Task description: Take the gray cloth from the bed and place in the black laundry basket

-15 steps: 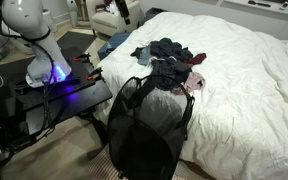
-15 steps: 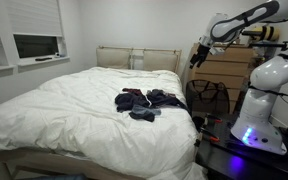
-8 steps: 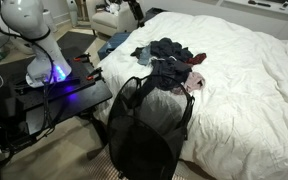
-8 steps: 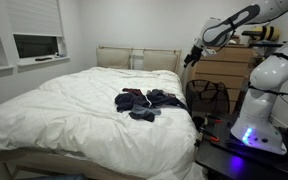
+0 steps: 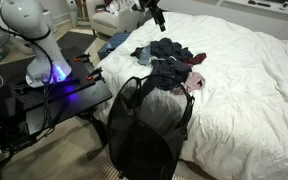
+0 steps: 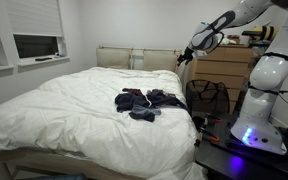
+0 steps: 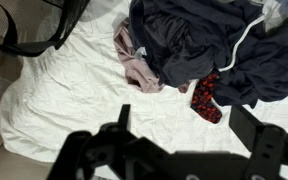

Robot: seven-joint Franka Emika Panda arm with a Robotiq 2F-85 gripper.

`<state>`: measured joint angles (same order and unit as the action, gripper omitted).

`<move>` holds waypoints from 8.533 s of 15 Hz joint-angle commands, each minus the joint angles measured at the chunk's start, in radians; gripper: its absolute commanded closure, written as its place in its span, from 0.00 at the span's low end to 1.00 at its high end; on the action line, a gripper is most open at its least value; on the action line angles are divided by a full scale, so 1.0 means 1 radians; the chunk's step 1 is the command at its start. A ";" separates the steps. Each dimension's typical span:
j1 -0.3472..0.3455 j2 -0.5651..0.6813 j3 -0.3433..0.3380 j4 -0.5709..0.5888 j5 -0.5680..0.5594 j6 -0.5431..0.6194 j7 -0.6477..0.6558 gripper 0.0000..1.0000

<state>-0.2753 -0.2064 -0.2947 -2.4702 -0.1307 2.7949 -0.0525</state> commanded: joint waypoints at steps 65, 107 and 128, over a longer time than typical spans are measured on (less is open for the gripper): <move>-0.047 1.041 0.064 1.035 0.232 -0.348 0.192 0.99; -0.216 -0.092 0.063 0.609 -0.411 -0.723 0.628 0.99; -0.203 0.210 -0.138 0.392 -0.374 -0.508 0.598 0.99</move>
<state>-0.4921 0.0149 -0.4157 -2.0385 -0.5290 2.2426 0.5747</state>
